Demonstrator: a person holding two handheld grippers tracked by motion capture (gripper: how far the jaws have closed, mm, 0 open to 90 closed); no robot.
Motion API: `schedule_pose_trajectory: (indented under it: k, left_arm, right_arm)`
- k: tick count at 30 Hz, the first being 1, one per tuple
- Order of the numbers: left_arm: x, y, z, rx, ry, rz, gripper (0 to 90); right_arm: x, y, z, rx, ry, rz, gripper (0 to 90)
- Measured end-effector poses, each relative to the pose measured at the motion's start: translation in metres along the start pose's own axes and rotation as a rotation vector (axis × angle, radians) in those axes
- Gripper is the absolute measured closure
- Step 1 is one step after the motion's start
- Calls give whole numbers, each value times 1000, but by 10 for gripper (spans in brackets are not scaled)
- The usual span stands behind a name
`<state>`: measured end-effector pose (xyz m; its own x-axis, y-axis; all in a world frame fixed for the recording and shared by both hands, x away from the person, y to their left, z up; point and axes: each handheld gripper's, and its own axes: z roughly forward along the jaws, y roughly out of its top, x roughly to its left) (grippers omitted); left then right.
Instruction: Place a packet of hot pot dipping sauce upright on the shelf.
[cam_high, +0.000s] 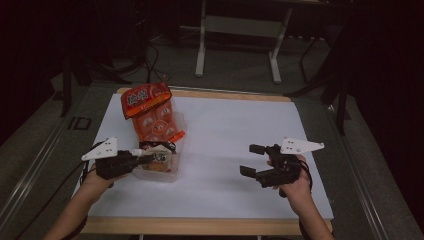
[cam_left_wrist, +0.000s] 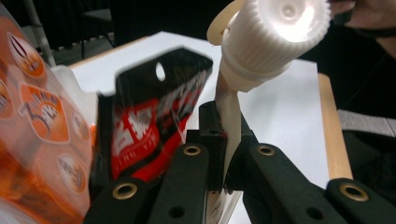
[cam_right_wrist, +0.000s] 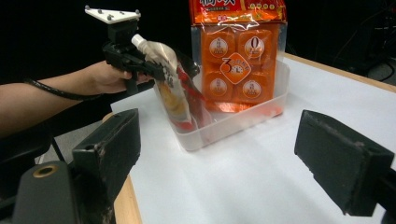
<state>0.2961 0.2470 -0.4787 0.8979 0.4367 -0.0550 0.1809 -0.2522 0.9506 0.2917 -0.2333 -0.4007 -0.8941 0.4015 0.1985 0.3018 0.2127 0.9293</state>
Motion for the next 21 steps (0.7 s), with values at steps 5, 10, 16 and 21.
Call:
schedule_pose_trajectory:
  k: [5,10,16,21]
  left_arm:
    - [2,-3,2,9,15,-40,815]
    - [1,3,-2,-20,35,-52,655]
    - [-3,18,-4,-19,50,-38,430]
    - [-3,31,-6,-41,46,-69,241]
  right_arm:
    - [0,-1,1,2,1,5,144]
    - [0,-1,1,5,2,4,145]
    - [0,-1,1,8,5,3,145]
    - [1,-1,1,11,6,4,145]
